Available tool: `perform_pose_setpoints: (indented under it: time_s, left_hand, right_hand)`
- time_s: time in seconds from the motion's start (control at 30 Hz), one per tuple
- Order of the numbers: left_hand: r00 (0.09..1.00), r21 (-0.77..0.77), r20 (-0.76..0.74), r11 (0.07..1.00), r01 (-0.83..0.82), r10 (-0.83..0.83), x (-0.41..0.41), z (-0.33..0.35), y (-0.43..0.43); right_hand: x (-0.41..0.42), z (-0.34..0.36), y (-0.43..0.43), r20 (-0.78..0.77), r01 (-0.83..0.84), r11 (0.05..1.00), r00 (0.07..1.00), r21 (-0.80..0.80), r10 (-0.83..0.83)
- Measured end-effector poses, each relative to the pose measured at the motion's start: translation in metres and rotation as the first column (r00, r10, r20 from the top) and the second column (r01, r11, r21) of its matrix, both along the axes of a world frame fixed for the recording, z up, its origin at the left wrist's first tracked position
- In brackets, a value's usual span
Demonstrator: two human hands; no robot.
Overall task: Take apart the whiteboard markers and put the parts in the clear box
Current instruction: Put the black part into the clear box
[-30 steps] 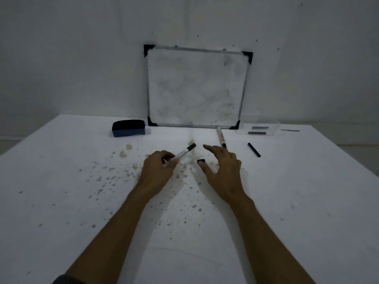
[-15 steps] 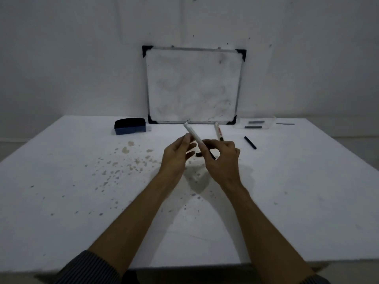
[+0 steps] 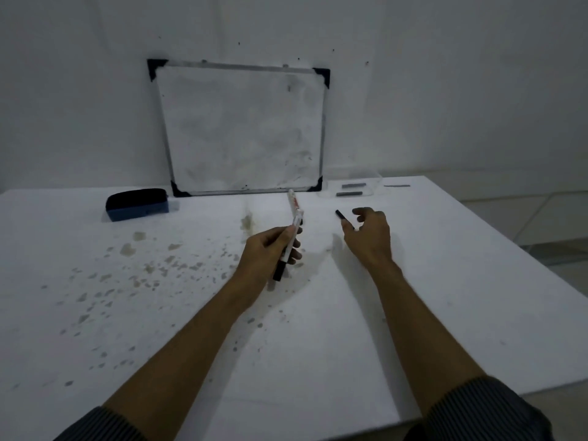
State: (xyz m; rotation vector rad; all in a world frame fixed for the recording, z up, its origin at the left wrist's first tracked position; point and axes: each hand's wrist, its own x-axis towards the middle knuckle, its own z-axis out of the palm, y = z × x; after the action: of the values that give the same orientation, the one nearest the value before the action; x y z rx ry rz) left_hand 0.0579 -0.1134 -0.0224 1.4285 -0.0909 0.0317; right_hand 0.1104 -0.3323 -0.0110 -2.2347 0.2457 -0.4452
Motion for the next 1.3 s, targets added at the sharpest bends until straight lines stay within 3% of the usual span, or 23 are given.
perform_pose_setpoints:
  time_s: [0.2, 0.3, 0.37, 0.47, 0.53, 0.63, 0.7, 0.8, 1.13, 1.3]
  left_hand:
    - [1.000, 0.100, 0.008, 0.995, -0.022, 0.021, 0.003, -0.001, 0.000]
    - [1.000, 0.145, -0.012, 0.989, -0.027, 0.029, 0.004, -0.002, 0.000]
    - [0.998, 0.129, -0.040, 0.991, -0.035, 0.041, 0.004, -0.002, 0.000]
    - [0.996, 0.108, -0.015, 0.991, -0.084, 0.086, 0.004, 0.003, 0.004]
    - [0.989, 0.140, 0.067, 0.980, -0.139, 0.131, 0.005, 0.012, 0.013]
    - [0.974, 0.209, 0.178, 0.962, -0.174, 0.138, 0.004, 0.021, 0.039]
    - [0.965, 0.242, 0.213, 0.949, -0.202, 0.151, -0.002, 0.020, 0.056]
    - [0.969, 0.194, 0.194, 0.962, -0.190, 0.152, -0.009, 0.009, 0.071]
    - [0.980, 0.129, 0.139, 0.979, -0.158, 0.140, -0.006, 0.001, 0.072]
    - [0.988, 0.182, 0.147, 0.981, -0.063, 0.036, -0.006, -0.002, 0.070]
  right_hand:
    - [0.026, -0.017, 0.000, -0.047, 0.082, 0.984, 0.995, -0.159, -0.090]
    - [0.026, -0.018, -0.003, -0.012, 0.107, 0.984, 0.994, -0.139, -0.110]
    - [0.023, -0.016, -0.002, 0.032, 0.035, 0.995, 0.999, -0.090, -0.032]
    - [0.015, -0.008, 0.010, 0.103, -0.141, 0.978, 0.987, 0.155, 0.126]
    - [0.010, -0.002, 0.021, 0.116, -0.205, 0.884, 0.978, 0.419, 0.171]
    - [0.000, 0.004, 0.041, 0.119, -0.244, 0.552, 0.960, 0.797, 0.253]
    - [-0.005, 0.004, 0.053, 0.152, -0.258, 0.354, 0.942, 0.899, 0.300]
    - [-0.014, 0.000, 0.065, 0.169, -0.252, 0.210, 0.923, 0.945, 0.345]
    - [-0.017, -0.008, 0.065, 0.135, -0.231, 0.285, 0.938, 0.930, 0.321]
    - [-0.017, -0.008, 0.068, 0.126, -0.238, 0.355, 0.942, 0.904, 0.311]
